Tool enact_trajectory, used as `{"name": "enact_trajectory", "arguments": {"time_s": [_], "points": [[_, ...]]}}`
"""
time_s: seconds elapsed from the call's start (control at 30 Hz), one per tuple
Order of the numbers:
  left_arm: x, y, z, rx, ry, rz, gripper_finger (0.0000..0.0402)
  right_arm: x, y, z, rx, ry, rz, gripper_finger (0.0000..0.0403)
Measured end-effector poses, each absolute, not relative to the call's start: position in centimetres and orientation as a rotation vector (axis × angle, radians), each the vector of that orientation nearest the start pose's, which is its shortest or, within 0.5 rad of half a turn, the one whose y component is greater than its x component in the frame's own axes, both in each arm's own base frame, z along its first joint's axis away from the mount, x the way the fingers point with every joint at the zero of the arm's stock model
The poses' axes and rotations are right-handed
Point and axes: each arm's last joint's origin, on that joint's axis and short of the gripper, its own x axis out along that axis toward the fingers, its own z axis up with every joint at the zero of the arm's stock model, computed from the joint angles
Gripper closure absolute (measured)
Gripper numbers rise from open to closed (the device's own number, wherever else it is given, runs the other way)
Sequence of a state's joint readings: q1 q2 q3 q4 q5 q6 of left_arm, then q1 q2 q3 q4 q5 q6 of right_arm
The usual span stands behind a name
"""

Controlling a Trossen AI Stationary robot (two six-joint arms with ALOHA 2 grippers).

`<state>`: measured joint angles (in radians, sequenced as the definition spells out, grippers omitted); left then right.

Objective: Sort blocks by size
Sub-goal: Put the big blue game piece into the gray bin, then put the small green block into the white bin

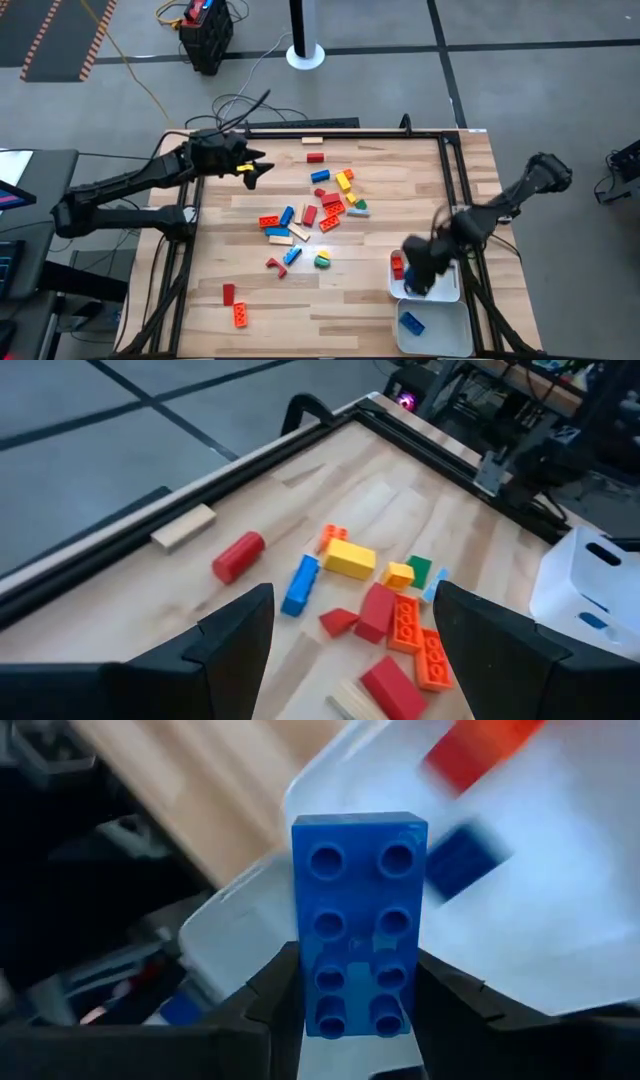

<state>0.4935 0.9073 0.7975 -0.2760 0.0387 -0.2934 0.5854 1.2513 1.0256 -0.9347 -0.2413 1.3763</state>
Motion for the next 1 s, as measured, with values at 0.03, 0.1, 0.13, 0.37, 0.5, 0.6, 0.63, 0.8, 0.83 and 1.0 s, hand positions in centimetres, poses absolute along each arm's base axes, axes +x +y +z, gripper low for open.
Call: {"name": "enact_trajectory", "arguments": {"time_s": [0.03,0.1,0.13,0.37,0.5,0.6,0.63,0.8,0.83,1.0], "points": [[17.4,9.3,30.8,-0.381,0.309,0.504,0.0136,18.6,14.1,26.8,0.964,1.437,-0.185,0.023],[17.3,9.5,30.8,-0.372,0.308,0.5,0.0136,18.5,16.0,26.4,1.011,1.449,-0.179,0.0228],[17.3,9.5,30.8,-0.367,0.306,0.494,0.0136,18.5,16.8,26.1,1.033,1.458,-0.186,0.0228],[17.3,9.8,31.4,-0.344,0.255,0.447,0.0136,18.4,21.8,23.4,1.115,1.518,-0.212,0.0224],[17.3,9.8,31.3,-0.342,0.259,0.439,0.0136,18.4,23.1,21.7,1.143,1.565,-0.308,0.0211],[17.3,9.8,31.4,-0.332,0.261,0.437,0.0136,18.4,23.2,21.4,1.157,1.617,-0.317,0.019],[17.3,9.8,31.4,-0.329,0.261,0.437,0.0136,18.5,23.1,21.6,1.161,1.622,-0.305,0.0183],[17.3,9.8,31.4,-0.343,0.257,0.439,0.0136,18.5,20.9,23.5,1.148,1.593,-0.274,0.0164],[17.3,9.8,31.4,-0.353,0.255,0.44,0.0136,18.5,20.2,23.9,1.14,1.586,-0.281,0.0164],[17.4,9.7,31.4,-0.4,0.249,0.428,0.0136,19.1,15.8,26.0,1.102,1.444,-0.281,0.0168]]}}
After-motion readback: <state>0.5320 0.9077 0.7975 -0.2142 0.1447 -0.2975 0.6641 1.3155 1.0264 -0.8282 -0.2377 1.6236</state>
